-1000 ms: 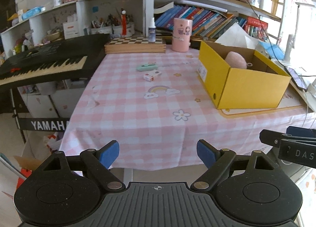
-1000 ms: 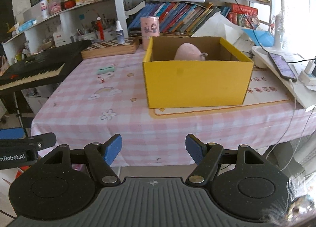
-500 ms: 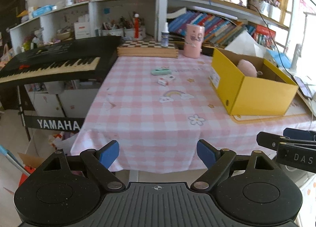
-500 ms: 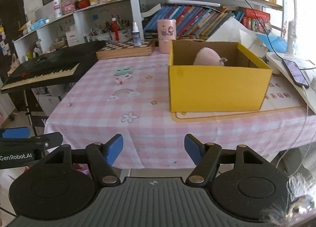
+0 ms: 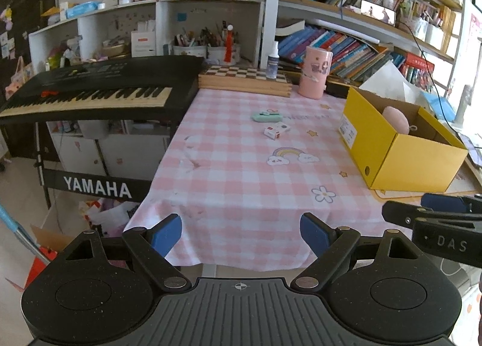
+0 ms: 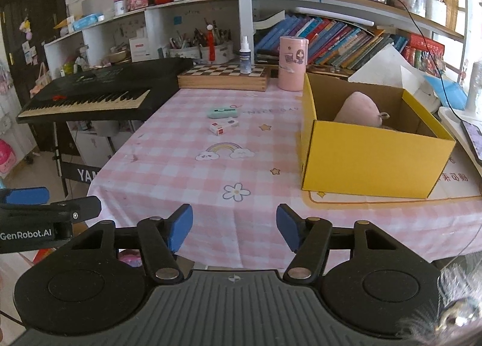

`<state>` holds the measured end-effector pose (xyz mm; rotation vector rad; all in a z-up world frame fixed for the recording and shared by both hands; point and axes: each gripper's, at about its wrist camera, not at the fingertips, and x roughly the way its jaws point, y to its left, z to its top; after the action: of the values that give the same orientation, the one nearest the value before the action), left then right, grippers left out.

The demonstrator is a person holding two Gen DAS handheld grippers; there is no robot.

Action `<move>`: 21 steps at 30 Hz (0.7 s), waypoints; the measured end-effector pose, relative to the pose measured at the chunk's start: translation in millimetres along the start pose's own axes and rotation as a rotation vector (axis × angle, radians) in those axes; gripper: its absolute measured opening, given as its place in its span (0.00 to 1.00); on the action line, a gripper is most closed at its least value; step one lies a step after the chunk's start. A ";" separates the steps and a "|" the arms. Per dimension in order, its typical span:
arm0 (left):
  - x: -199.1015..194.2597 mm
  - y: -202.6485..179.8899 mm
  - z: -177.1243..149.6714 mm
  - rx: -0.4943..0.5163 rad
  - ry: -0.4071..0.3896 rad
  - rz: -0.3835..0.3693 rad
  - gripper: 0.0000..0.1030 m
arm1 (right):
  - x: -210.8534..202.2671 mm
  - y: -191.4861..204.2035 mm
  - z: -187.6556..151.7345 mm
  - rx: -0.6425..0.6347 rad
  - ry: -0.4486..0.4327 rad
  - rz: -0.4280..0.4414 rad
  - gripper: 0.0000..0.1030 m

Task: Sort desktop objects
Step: 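Lift both open tools out of the box and back toward the table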

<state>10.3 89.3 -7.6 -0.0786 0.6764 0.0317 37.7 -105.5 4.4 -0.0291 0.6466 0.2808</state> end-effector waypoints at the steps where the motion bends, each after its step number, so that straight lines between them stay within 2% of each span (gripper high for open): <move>1: 1.4 -0.3 0.6 0.004 0.000 -0.001 0.85 | 2.3 0.4 1.4 -0.001 0.001 0.000 0.58; 16: 49.0 -4.0 26.7 0.011 0.028 0.018 0.85 | 52.6 -6.6 29.1 -0.016 0.021 0.037 0.57; 21: 76.5 -8.8 40.3 0.008 0.041 0.024 0.84 | 78.4 -15.8 47.9 -0.019 0.036 0.064 0.50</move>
<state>95.5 84.2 -23.6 -0.0640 0.7185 0.0506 129.9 -95.7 -5.1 -0.0322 0.6812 0.3489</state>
